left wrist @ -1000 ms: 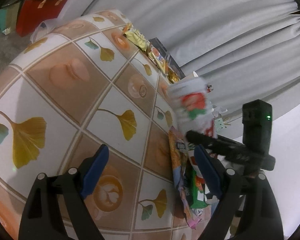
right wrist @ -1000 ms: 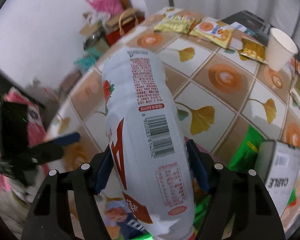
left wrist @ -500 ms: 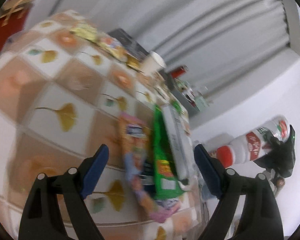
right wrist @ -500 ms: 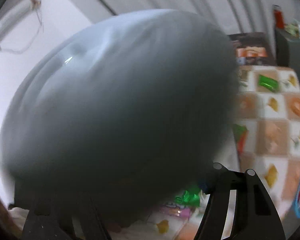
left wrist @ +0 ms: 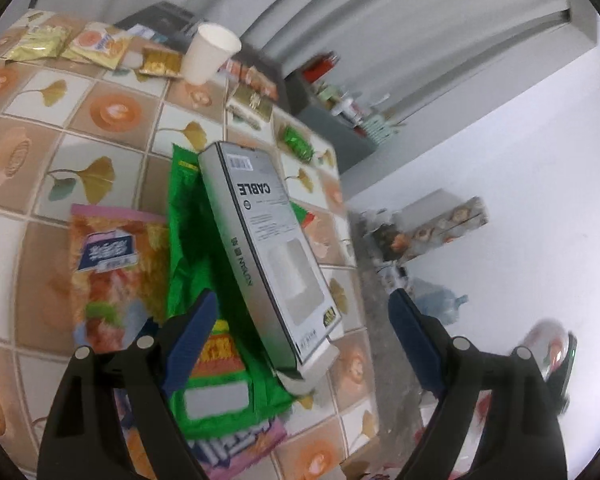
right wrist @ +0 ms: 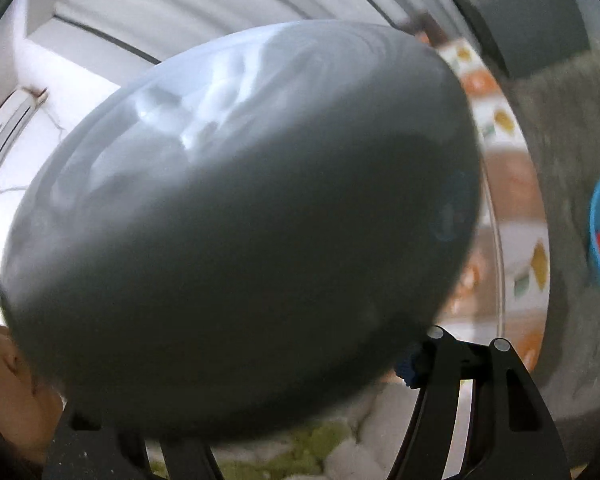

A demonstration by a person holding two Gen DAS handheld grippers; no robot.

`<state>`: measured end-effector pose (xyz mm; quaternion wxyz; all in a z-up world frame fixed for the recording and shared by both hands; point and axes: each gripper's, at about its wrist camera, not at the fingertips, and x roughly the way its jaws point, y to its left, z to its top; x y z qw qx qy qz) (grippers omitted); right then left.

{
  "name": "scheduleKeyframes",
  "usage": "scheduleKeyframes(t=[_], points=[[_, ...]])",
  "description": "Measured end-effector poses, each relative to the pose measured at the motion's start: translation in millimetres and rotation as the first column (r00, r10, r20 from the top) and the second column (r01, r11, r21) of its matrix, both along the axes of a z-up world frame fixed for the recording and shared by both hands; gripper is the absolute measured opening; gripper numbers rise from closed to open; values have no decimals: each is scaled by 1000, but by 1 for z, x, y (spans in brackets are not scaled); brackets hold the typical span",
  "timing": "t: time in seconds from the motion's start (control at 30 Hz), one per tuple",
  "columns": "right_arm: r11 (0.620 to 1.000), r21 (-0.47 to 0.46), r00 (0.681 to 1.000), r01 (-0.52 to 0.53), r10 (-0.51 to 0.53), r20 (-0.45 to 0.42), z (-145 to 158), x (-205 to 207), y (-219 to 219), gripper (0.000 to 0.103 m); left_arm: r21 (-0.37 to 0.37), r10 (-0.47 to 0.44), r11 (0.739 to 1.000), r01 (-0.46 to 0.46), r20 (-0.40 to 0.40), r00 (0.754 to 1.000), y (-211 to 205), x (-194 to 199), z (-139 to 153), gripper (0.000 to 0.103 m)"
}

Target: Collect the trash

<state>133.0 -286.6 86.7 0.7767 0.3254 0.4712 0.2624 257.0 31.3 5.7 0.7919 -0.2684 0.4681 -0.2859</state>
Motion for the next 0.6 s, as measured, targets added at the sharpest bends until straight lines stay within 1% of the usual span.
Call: scheduleKeyframes(t=[0.1,0.2,0.3,0.33,0.37,0.43,0.53,0.6], points=[[1000,-4,998,-11,11,-56,-23,12,3,64,36,-8,999,9,-32,999,-17,12,-3,85],[999,-31,992,-7,3,-126,-51,43,6,64,87,-5,996,8,-38,999,-30,17,-4,85],[996,-86,985,8,-22,-171,-74,76,9,64,121,5,993,0,-42,999,-35,18,-6,85],[996,-88,983,15,-31,-182,-79,84,9,63,128,9,992,-3,-45,999,-36,19,-6,85],[997,-72,980,22,-36,-197,-88,97,11,63,137,14,991,-8,-47,999,-36,19,-7,85],[996,-86,976,37,-55,-210,-97,113,14,62,159,26,987,-18,-48,998,-37,20,-8,85],[986,-158,976,51,-83,-200,-107,130,25,64,189,34,982,-25,-45,998,-38,23,-10,85],[986,-154,978,59,-88,-189,-111,140,30,65,203,40,979,-31,-42,998,-38,24,-11,85]])
